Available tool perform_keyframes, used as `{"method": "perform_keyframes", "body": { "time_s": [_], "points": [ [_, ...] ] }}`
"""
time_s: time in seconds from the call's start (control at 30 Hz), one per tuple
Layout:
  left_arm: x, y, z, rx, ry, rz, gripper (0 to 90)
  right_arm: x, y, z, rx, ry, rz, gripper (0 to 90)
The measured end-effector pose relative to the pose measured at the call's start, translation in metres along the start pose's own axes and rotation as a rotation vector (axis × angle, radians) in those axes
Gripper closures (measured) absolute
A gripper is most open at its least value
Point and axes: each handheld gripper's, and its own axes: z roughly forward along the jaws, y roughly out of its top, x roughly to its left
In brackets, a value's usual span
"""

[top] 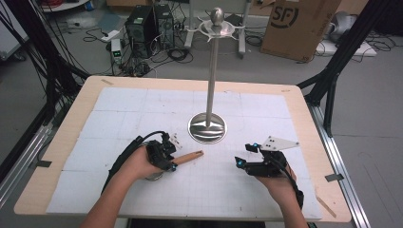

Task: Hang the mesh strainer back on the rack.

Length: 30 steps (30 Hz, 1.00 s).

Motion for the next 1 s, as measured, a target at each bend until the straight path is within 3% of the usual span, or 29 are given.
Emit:
{"method": "perform_keyframes", "body": {
  "time_s": [0.23,0.6,1.0],
  "points": [
    [-0.001,-0.003,-0.004,-0.037,-0.001,0.016,69.1,-0.002,-0.001,-0.003,-0.006,-0.005,0.007,32.3],
    [-0.005,-0.005,-0.025,-0.163,0.013,0.019,69.0,-0.001,-0.001,-0.002,-0.005,-0.004,0.01,32.3],
    [-0.003,-0.009,-0.058,-0.368,-0.008,-0.015,69.0,-0.001,-0.001,-0.002,-0.003,-0.005,0.004,32.3]
  ]
}}
